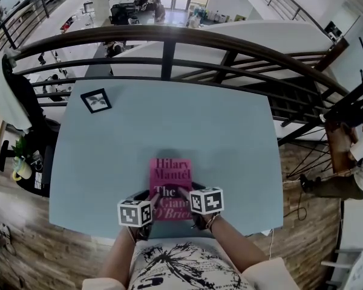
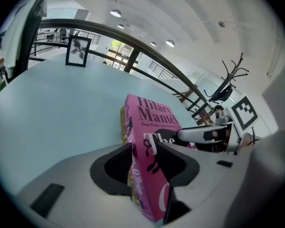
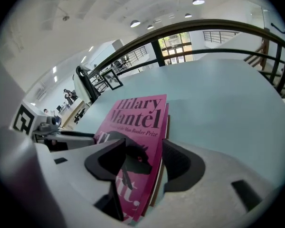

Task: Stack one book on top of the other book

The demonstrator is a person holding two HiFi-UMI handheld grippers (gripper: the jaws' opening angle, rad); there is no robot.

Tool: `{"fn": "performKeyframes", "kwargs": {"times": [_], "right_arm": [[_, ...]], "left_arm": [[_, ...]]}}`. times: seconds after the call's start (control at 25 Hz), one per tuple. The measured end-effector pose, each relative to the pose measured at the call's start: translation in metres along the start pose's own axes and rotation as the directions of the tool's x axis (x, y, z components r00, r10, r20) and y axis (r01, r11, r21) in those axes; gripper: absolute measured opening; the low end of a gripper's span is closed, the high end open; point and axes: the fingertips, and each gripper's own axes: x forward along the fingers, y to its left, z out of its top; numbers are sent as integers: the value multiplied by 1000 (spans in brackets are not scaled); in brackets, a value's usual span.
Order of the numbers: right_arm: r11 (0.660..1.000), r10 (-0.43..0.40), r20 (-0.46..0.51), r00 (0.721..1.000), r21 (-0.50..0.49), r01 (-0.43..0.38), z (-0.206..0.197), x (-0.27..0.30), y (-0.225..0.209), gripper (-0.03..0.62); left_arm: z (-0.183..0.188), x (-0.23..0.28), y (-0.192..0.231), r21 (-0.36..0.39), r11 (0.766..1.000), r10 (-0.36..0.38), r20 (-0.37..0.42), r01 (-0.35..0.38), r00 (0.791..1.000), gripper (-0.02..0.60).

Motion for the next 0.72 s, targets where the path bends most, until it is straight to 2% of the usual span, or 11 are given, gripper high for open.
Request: {"fn": "performKeyframes", "kwargs": {"times": [0.2, 0.28, 0.4, 0.56, 0.72], "right_arm": [[996, -77, 74, 994, -34, 80, 12, -24, 1, 163], [994, -92, 123, 988, -43, 98, 19, -38, 3, 87], [990, -91, 213, 973, -84, 111, 34, -60, 12, -6], [973, -50, 333, 942, -198, 121, 51, -85, 37, -6], [925, -29, 446, 894, -327, 193, 61, -109, 63, -6]], "left_arm": [[17, -24, -7, 59, 998, 21, 63, -25, 998, 160], [25, -36, -13, 98, 995, 24, 100, -34, 995, 154], [40, -56, -25, 138, 990, 14, 187, -41, 982, 93], [62, -84, -38, 163, 986, -22, 316, -31, 948, 40], [78, -112, -51, 247, 968, -67, 407, -39, 911, 20]]}}
